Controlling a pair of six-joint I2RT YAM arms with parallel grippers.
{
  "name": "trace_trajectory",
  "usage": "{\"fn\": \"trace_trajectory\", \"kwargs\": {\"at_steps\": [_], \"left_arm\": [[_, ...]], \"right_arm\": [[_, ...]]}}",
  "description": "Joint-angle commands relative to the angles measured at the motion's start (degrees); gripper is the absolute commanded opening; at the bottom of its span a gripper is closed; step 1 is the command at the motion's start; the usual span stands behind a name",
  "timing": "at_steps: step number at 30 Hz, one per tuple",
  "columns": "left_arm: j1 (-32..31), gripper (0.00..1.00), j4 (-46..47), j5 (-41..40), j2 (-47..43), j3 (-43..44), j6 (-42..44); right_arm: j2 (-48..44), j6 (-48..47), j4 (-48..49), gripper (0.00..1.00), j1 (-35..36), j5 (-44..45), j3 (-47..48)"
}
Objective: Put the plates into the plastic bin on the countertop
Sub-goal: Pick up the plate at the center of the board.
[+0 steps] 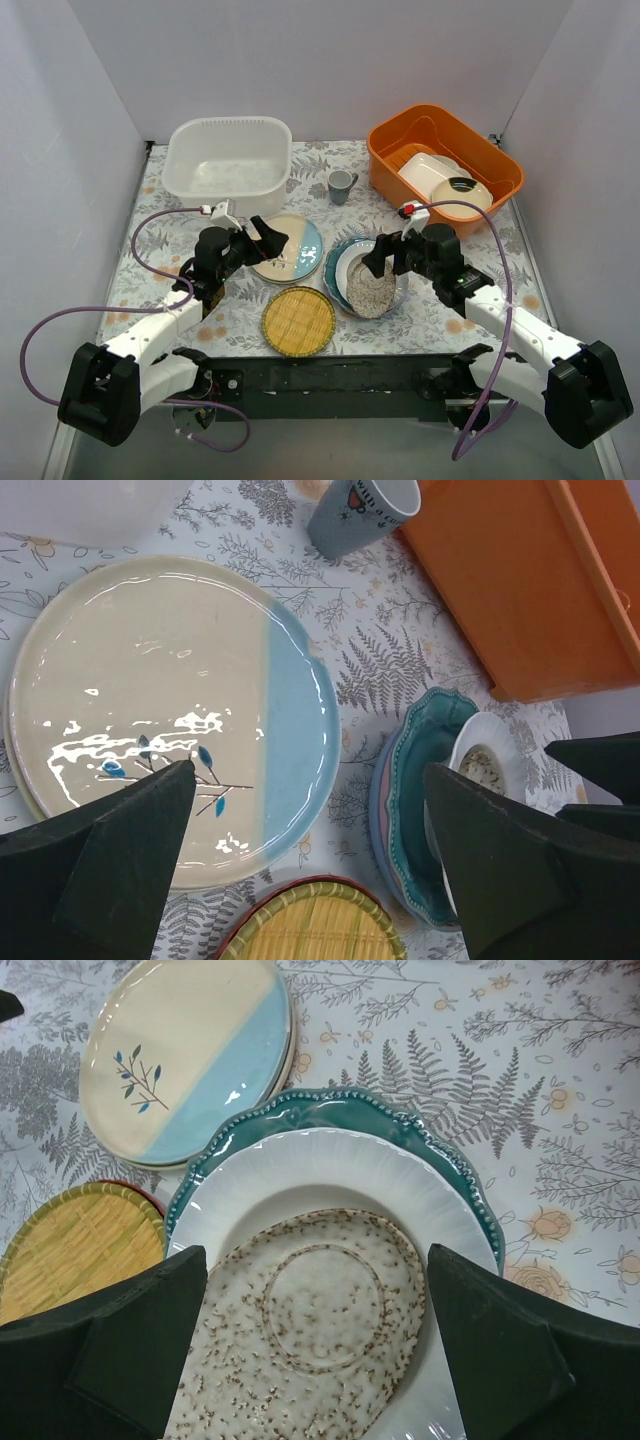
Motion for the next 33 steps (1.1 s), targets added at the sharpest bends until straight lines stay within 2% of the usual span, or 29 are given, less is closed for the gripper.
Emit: {"fn": "trace_trajectory", "kwargs": {"at_steps": [1, 6, 15, 19, 27, 30, 33], "left_arm": [[0.12, 0.98, -0.97, -0.41, -1.91, -0.18, 1.31], [0.12, 0.98, -1.33, 1.07, -1.82, 0.18, 2.63], [0.12, 0.98, 0.87, 11.09, -1.12, 0.09, 4.03], [-0.32, 0.98, 0.96, 15.31, -0.5, 0.96, 4.56], [-5.59, 0.94, -0.45, 15.84, 0.73, 3.6, 5.53], [-8.14, 0.93, -1.06, 15.41, 1.69, 5.18, 5.7], [-11.04, 0.92, -1.06, 14.61, 2.57, 6.41, 5.62]], "right_arm": [[1.33, 0.79, 3.07, 0.98, 2.09, -0.62, 2.52], [2.12, 1.06, 2.72, 0.98, 3.24, -0.8, 3.23], [2.03, 2.72, -1.05, 0.96, 3.24, 2.01, 3.84], [1.59, 4.84, -4.39, 0.92, 3.24, 4.03, 3.93], [-1.04, 10.01, -11.59, 0.88, 3.16, 6.57, 3.58], [-3.5, 10.99, -14.41, 0.84, 2.63, 6.76, 2.97], [-5.61, 12.31, -16.43, 0.77, 1.23, 6.15, 1.74]]}}
